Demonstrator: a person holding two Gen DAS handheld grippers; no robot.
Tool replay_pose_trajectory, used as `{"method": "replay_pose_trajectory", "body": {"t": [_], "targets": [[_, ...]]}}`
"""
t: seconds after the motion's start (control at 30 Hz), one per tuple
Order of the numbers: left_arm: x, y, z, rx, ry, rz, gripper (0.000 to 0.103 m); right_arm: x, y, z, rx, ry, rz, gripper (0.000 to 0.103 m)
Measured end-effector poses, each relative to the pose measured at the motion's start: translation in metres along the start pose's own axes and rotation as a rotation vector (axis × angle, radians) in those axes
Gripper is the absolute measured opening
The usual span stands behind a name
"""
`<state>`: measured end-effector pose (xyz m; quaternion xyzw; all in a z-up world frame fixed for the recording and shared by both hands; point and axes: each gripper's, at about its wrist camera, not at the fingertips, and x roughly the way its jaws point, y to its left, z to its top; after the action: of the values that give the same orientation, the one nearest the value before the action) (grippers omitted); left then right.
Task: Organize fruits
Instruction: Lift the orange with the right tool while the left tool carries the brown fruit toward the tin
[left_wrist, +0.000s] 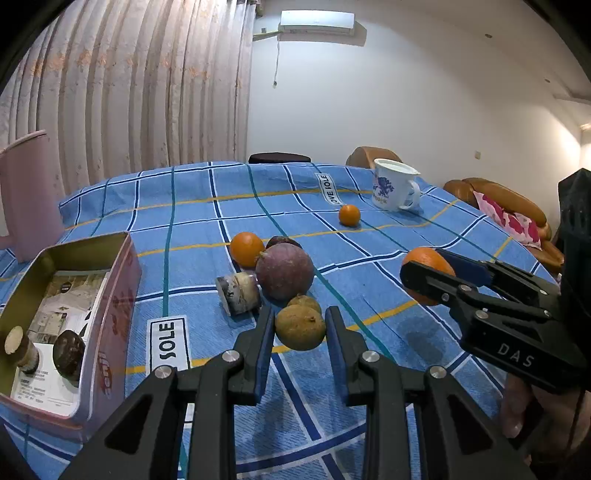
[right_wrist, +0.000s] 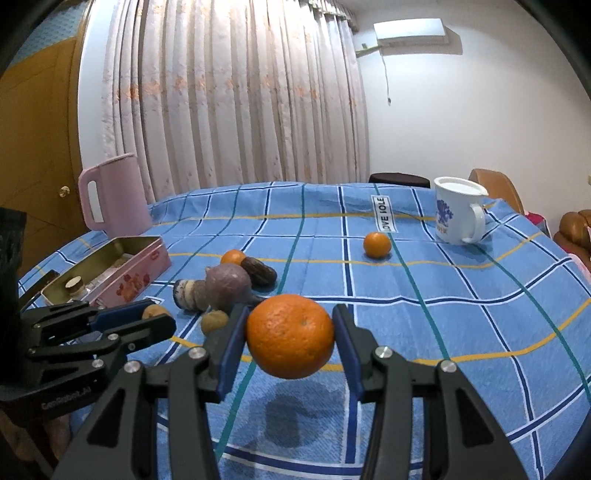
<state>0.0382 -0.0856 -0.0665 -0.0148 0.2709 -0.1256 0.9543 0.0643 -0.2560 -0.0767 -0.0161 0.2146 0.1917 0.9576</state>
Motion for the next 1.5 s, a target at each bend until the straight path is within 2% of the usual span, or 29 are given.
{"method": "replay_pose_trajectory", "body": {"t": [0.87,1.13,1.5], "targets": [[-0.015,-0.005,-0.004,0.029,-0.101,0.028,0.03,-0.011,0.005,-0.002,-0.031,-0.071,0.001,0.05],[-0.023,-0.004,-0.005,0.034,-0.141,0.047,0.03,-0.019,0.006,-0.004,-0.04,-0.117,-0.002,0.05],[-0.031,0.007,0.001,0.005,-0.157,0.052,0.03,-0.019,0.006,-0.003,-0.049,-0.107,-0.003,0.05]]}}
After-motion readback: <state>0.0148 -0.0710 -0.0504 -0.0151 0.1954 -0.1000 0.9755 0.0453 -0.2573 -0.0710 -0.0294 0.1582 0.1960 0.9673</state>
